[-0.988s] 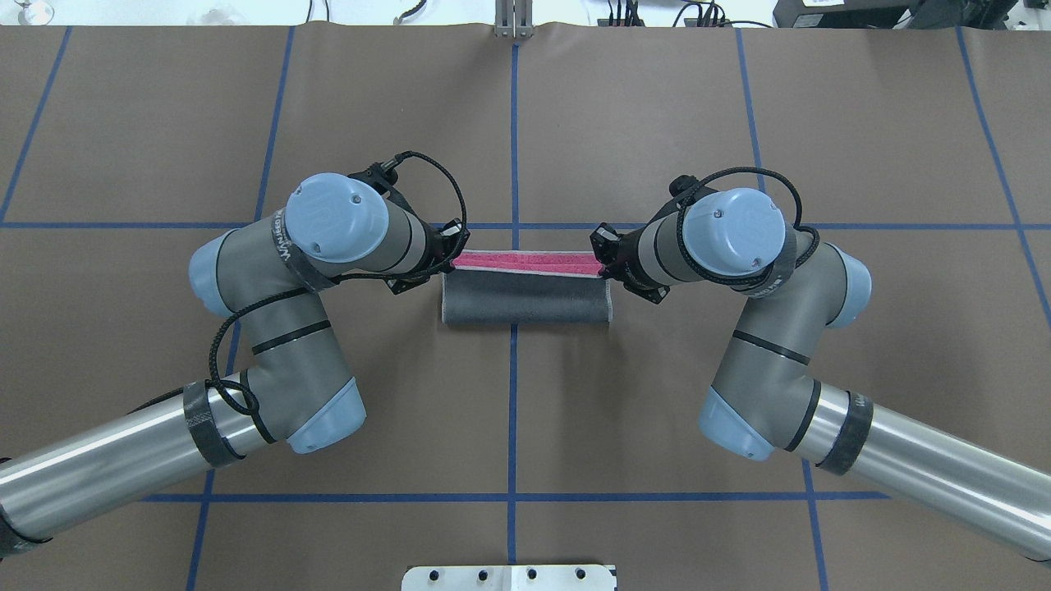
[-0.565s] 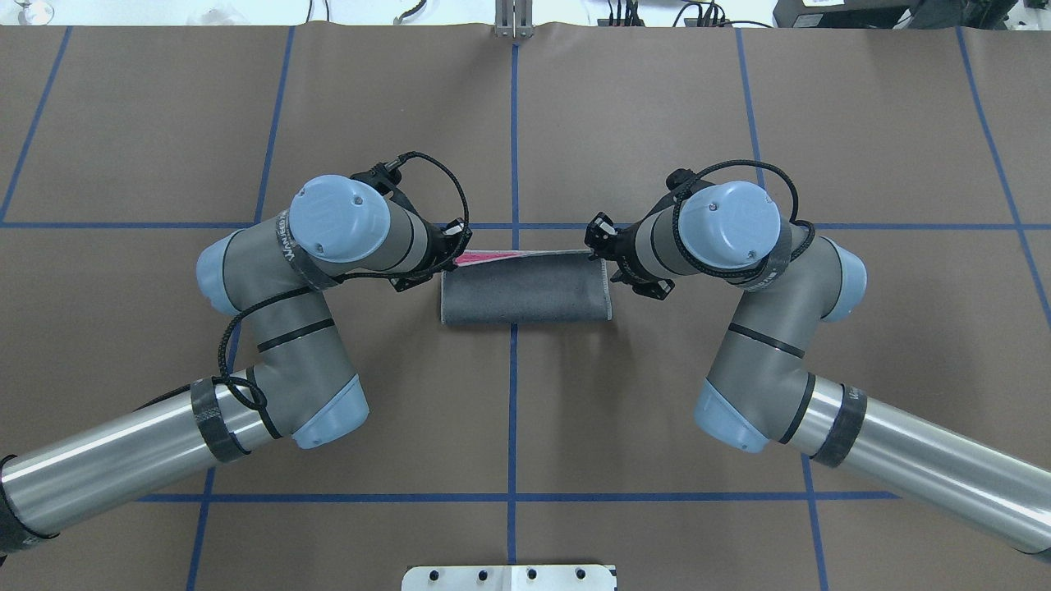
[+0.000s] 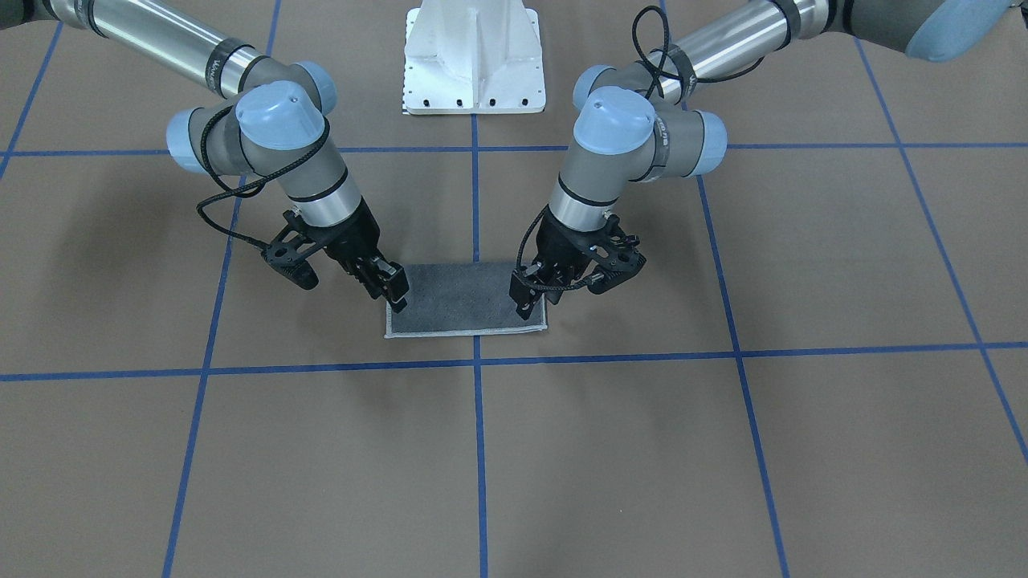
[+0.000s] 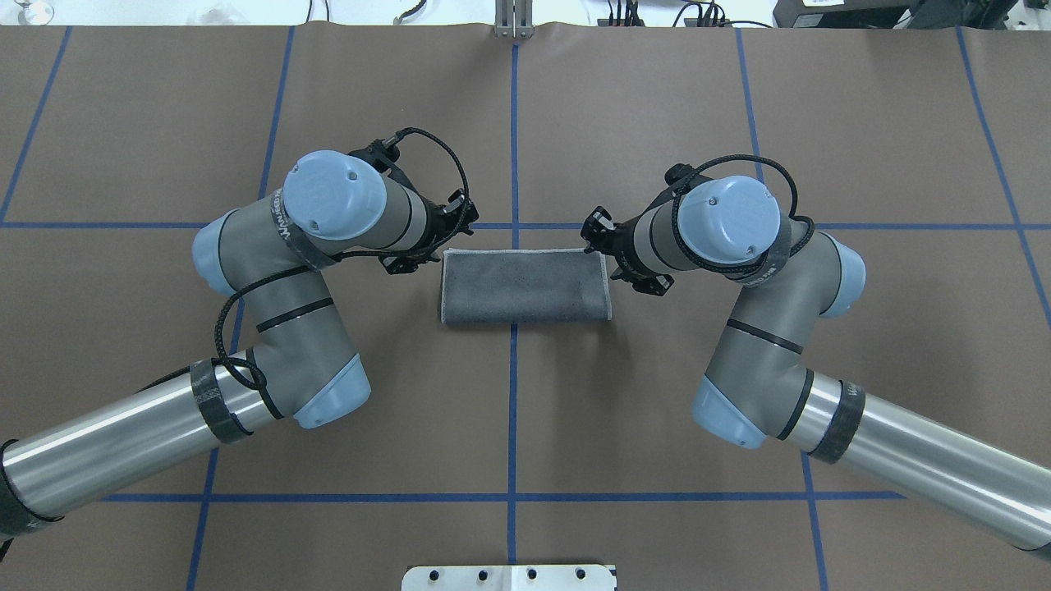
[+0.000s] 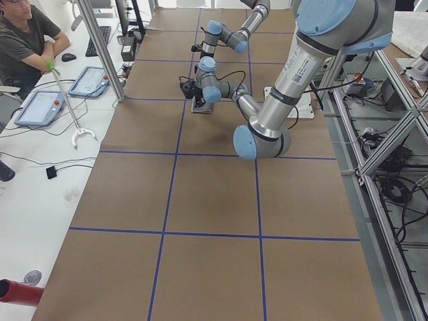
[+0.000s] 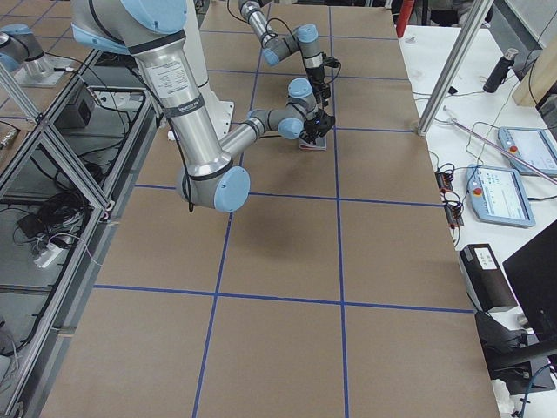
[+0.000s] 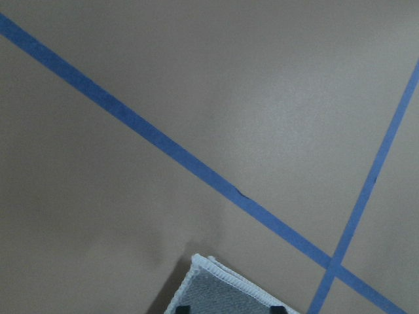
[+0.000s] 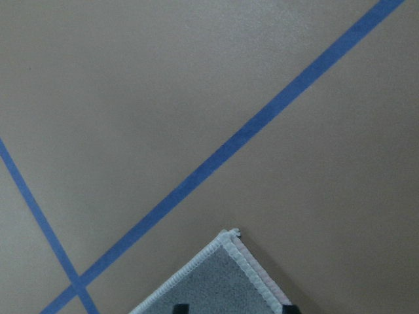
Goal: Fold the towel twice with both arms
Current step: 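Release the folded edge and raise both grippers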
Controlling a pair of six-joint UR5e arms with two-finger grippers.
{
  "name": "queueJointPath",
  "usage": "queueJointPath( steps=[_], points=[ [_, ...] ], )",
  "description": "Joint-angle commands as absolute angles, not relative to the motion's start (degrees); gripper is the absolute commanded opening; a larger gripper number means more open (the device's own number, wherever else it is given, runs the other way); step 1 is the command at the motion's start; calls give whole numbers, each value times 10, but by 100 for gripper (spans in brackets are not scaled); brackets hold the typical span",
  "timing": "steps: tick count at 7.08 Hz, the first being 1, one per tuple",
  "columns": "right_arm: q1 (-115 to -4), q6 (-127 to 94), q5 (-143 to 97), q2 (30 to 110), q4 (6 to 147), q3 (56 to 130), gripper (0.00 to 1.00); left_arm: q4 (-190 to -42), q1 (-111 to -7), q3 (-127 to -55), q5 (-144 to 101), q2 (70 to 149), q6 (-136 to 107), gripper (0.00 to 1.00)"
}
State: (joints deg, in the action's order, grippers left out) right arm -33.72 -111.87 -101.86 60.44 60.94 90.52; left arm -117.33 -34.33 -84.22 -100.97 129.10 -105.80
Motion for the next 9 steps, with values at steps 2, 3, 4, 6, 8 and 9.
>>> queueJointPath(
  steps=[2, 3, 4, 6, 8, 9],
  points=[
    [-316, -1197, -1019, 610, 610, 920, 61, -1174, -377, -845, -1068, 1294, -1056, 66],
    [-301, -1232, -1018, 614, 613, 929, 62, -1174, -377, -846, -1070, 1293, -1056, 67],
    [-286, -1260, -1016, 616, 614, 928, 76, -1174, -377, -846, -1071, 1293, -1056, 68],
    [-283, -1291, -1013, 622, 614, 931, 76, -1174, -377, -846, -1071, 1293, -1056, 69],
    [-284, -1295, -1010, 623, 614, 927, 76, -1173, -377, -846, -1071, 1293, -1056, 69],
    [-284, -1302, -1010, 625, 614, 926, 76, -1174, -377, -846, -1071, 1293, -1056, 69]
  ],
)
